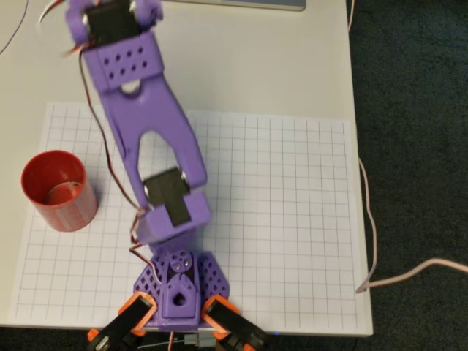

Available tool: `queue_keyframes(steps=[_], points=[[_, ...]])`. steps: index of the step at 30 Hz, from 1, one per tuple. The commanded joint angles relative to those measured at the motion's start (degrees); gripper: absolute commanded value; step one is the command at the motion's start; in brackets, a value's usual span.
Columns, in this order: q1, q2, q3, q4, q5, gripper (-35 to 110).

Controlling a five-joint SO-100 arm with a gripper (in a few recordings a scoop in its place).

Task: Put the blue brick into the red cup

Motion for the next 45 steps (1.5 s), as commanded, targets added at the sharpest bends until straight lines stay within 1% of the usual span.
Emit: queue_keyframes(steps=[1, 7, 12, 15, 25, 32, 45], points=[[-12.9, 5.6, 6.5, 0.4, 3.9, 0], [-30.8, 5.0, 7.9, 0.5, 10.2, 0], [-36.3, 9.6, 14.7, 0.6, 9.4, 0], [-35.9, 10.8, 20.7, 0.6, 9.0, 0], [-26.9, 14.4, 30.7, 0.4, 5.9, 0], [-30.0, 14.8, 36.6, 0.4, 11.6, 0], [-31.0, 10.7, 34.3, -0.2, 11.9, 0]])
